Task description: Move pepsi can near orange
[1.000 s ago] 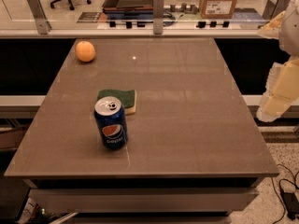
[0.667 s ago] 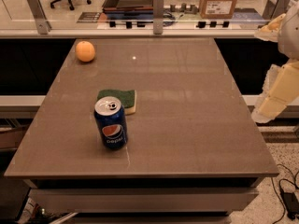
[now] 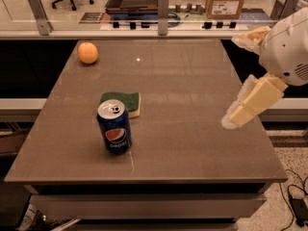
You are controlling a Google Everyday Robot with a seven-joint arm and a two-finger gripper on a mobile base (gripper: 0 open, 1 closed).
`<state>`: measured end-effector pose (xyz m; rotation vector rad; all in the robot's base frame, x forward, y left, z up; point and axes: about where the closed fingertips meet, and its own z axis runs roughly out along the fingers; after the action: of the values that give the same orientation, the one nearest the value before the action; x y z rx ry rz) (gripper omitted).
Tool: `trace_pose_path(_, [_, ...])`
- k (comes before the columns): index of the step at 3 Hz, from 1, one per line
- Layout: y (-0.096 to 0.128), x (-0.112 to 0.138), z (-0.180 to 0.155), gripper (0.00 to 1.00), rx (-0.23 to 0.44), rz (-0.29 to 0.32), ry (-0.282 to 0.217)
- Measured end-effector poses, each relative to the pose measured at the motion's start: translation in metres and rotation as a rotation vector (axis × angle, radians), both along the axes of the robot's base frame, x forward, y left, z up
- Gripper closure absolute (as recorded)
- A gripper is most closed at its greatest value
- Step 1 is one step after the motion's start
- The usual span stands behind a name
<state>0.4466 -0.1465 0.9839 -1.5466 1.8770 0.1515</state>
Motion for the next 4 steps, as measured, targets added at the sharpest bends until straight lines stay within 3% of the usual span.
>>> trace_pose_path(1, [0.042,0.009,0.002,0.0,0.163,0.072,-0.052])
trace_pose_path(2, [0.084,0.012,0.0,0.0,0.298,0.148,-0.058])
trace_pose_path(4, [0.147,-0.007,-0.029,0.0,0.507,0.249,0.0])
